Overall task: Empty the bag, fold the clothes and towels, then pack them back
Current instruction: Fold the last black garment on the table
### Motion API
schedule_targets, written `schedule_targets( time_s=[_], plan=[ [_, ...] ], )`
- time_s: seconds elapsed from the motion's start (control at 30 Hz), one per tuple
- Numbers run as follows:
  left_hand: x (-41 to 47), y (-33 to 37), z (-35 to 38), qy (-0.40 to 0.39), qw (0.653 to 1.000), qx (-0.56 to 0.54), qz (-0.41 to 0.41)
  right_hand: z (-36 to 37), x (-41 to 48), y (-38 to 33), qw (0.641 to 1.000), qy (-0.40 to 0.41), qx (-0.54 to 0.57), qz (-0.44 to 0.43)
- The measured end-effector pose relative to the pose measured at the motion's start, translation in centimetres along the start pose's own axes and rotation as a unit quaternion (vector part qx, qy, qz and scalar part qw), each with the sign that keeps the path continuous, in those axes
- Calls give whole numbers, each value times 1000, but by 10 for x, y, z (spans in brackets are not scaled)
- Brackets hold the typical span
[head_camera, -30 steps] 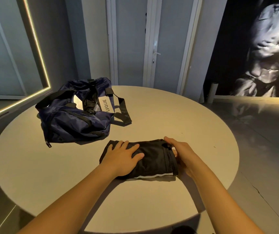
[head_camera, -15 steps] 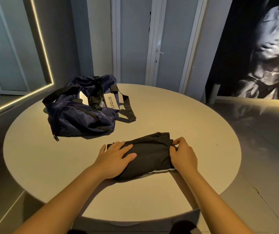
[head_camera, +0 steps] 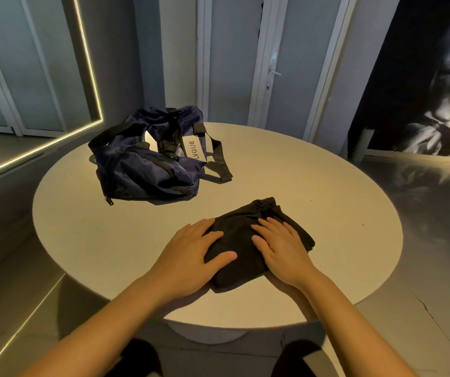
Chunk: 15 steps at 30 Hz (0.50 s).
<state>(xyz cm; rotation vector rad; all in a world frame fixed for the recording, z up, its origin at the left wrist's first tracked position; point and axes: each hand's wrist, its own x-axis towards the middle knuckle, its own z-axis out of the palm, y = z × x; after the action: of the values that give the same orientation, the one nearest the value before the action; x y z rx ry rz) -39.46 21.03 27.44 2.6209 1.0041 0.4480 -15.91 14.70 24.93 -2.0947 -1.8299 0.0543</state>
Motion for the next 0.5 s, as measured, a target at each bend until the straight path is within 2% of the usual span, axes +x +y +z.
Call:
schedule_targets(
  time_s=[0.1,0.2,0.37,0.5],
  plan=[
    [-21,-15,-17,-13,996,-52,77,2,0,-1,1000,14,11,-1],
    [-28,-17,-12,-14,992,-16,125,3,-3,0,998,20,64,2],
    [-23,-11,-4,40,990,-10,133,-3,-9,5,980,46,193,19],
    [-9,2,-25,-24,993,-19,117,-14,-34,0,976,97,189,-44]
  ],
)
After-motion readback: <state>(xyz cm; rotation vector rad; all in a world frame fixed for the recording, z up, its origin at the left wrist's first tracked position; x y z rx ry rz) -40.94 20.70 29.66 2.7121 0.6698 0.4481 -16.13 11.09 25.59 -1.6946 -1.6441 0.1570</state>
